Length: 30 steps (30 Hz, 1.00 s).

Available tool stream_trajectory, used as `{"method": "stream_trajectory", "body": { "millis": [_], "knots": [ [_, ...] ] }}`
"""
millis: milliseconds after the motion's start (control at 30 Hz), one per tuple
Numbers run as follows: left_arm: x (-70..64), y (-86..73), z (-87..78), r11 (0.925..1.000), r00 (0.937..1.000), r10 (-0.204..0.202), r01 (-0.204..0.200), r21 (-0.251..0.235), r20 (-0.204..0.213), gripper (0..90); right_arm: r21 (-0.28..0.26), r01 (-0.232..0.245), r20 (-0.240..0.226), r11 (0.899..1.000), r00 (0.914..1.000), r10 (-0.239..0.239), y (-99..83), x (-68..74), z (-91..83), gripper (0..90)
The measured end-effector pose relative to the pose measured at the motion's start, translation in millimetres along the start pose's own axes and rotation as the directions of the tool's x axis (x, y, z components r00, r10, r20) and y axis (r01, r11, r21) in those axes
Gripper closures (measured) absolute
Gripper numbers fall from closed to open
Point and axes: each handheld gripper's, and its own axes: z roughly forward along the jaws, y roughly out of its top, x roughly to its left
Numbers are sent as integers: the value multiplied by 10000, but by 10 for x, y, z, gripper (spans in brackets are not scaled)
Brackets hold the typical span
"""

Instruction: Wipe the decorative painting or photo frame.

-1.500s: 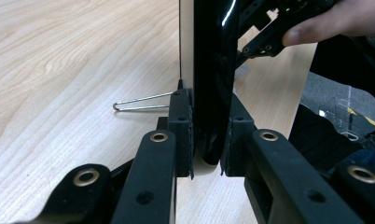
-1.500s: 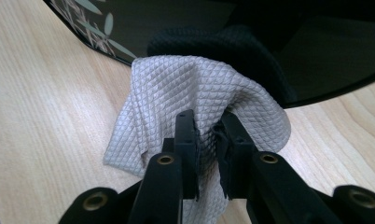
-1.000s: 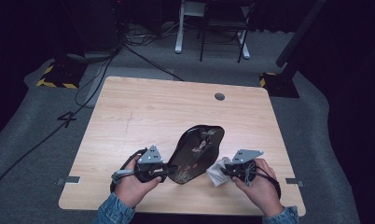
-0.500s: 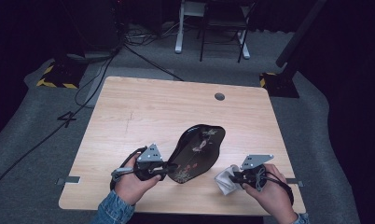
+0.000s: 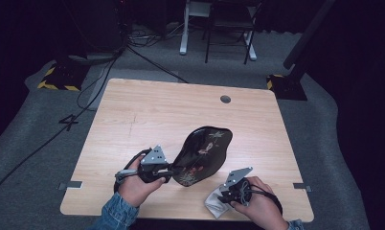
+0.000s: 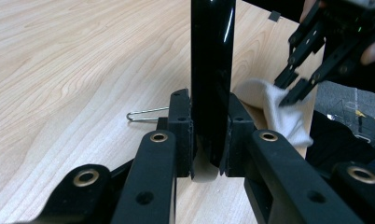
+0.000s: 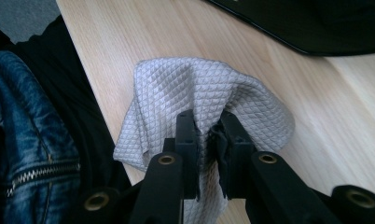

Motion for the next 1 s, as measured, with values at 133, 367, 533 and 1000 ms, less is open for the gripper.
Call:
{"method": "stream_trajectory", "body": {
  "millis": [133,367,533,1000],
  "knots": [
    [0,0,0,10000,10000,18,-18,0,-13,780,-44,4,-106,10000,9999,-5,3,10,85,791],
    [-3,-2,-3,9999,10000,-84,85,-69,38,772,-713,-320,-70,9969,9995,316,-8,-9,56,629],
    [-3,1,-15,9994,9996,-246,249,-233,150,703,-1399,-326,116,9896,9993,345,-1,-23,-25,523],
    [-28,-102,-142,9955,9962,-846,837,-446,-185,517,-4812,-702,1085,8738,9844,1388,6,-374,-461,440]
  ]
}}
